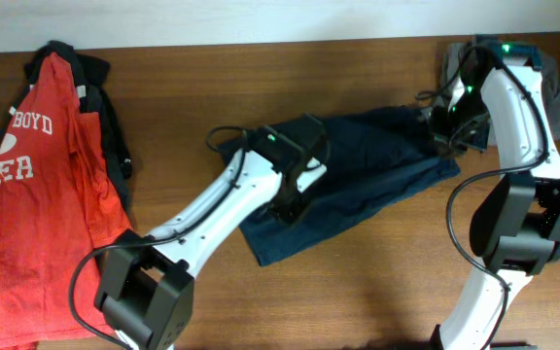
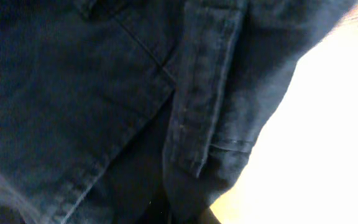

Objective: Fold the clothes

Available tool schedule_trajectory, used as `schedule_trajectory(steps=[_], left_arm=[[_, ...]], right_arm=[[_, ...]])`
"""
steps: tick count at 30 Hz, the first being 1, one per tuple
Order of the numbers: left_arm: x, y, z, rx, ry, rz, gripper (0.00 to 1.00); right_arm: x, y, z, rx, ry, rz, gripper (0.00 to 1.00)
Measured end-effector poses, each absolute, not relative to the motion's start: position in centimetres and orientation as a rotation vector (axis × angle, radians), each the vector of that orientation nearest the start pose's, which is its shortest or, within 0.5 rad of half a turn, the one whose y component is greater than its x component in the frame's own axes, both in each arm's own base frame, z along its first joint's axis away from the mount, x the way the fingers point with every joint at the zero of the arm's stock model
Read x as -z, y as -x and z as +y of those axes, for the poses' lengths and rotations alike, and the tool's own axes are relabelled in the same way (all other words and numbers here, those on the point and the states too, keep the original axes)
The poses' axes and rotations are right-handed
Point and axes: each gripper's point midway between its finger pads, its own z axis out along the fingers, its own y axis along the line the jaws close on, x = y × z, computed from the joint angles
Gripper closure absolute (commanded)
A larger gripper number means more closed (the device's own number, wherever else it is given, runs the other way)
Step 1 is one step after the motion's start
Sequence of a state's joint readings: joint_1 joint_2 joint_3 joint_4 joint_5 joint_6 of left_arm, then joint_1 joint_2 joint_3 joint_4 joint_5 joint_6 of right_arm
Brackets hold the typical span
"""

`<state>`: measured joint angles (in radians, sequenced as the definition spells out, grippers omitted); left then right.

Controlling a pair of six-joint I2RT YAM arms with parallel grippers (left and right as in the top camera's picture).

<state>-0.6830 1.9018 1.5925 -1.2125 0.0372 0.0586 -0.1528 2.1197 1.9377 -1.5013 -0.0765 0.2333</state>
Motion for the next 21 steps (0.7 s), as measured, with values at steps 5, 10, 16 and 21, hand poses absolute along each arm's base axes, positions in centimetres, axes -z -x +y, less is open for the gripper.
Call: schedule_trajectory(steps=[5, 10, 16, 21], left_arm=[[-7.4, -25.0, -24.1, 0.091, -1.226, 2.944, 0.99], [-4.9, -22.9, -22.3, 0.064, -1.225, 3.043, 0.41], [-4.7, -23.4, -23.2, 0.121, -1.168, 3.03, 0.38], [-4.7, -23.7, -23.7, 0.148, -1.152, 3.017, 0.37]], right_arm=[[-7.5, -36.3, -4.8, -0.131, -0.668, 3.25, 0.73], [-7.0, -36.6, -6.9, -0.104, -0.674, 3.217, 0.38], [-7.4, -38.3, -6.8, -0.229, -0.607, 3.153, 0.46], [-9.9, -40.9, -6.7, -0.278, -0.5, 3.063, 0.46]])
